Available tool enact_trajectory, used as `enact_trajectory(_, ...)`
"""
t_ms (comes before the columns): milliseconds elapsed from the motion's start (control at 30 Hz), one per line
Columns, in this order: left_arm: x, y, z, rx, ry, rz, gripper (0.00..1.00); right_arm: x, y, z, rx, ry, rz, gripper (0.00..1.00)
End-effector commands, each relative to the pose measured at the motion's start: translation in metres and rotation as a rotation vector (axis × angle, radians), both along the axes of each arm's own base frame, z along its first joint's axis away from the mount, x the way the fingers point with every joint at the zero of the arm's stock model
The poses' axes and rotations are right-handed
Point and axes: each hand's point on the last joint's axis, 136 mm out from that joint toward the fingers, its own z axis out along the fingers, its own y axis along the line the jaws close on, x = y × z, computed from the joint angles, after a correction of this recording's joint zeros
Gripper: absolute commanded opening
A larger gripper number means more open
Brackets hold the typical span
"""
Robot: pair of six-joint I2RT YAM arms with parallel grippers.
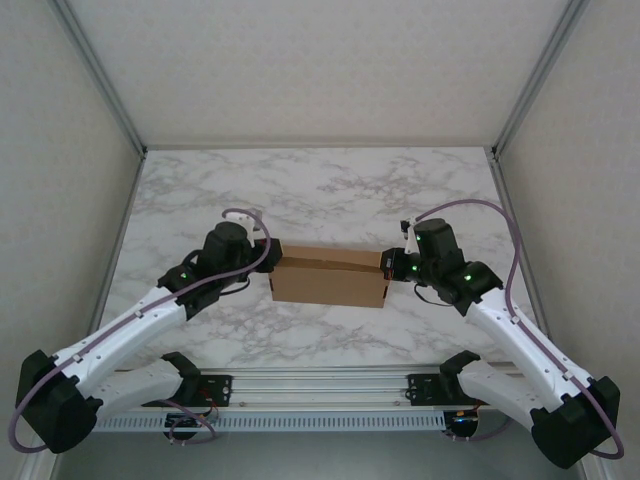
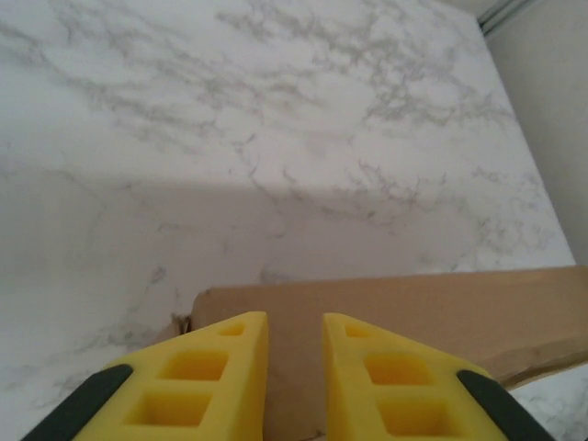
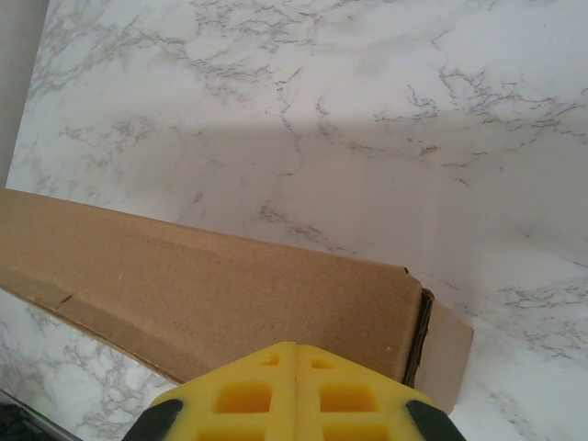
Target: Fold the paper box
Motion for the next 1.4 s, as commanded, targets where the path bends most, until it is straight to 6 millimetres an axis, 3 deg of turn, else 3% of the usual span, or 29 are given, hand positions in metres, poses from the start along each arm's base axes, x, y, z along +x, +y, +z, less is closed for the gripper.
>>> enact_trajectory(0, -0.005, 0.001, -0.006, -0.030, 0.011, -0.002, 0.23, -0.010, -0.010, -0.025, -0.062, 0.084, -0.022, 0.00)
enact_trajectory(133, -0.014, 0.000, -0.020, -0.035, 0.043, -0.021, 0.23, -0.011, -0.012, -0.027, -0.071, 0.086, -0.029, 0.00)
enact_trajectory(500, -0.034, 0.022, -0.070, 0.003, 0.134, 0.068, 0.23, -0.011, -0.014, -0.040, -0.086, 0.106, -0.040, 0.00)
enact_trajectory(600, -0.037, 0.024, -0.079, 0.009, 0.149, 0.077, 0.24, -0.011, -0.014, -0.039, -0.088, 0.107, -0.035, 0.04)
enact_trajectory(833, -0.025, 0.032, -0.045, 0.020, 0.064, 0.108, 0.28, -0.008, -0.013, -0.023, -0.080, 0.081, -0.036, 0.15)
enact_trajectory(1000, -0.024, 0.029, -0.052, 0.044, 0.084, 0.092, 0.27, -0.006, -0.008, 0.006, -0.037, 0.029, -0.019, 0.31)
enact_trajectory(1133, -0.023, 0.028, -0.050, 0.040, 0.078, 0.091, 0.27, -0.006, -0.009, 0.023, -0.024, 0.007, -0.010, 0.37)
enact_trajectory(1367, -0.021, 0.030, -0.042, 0.061, 0.060, 0.091, 0.27, 0.000, -0.028, 0.023, -0.081, -0.004, -0.081, 0.38)
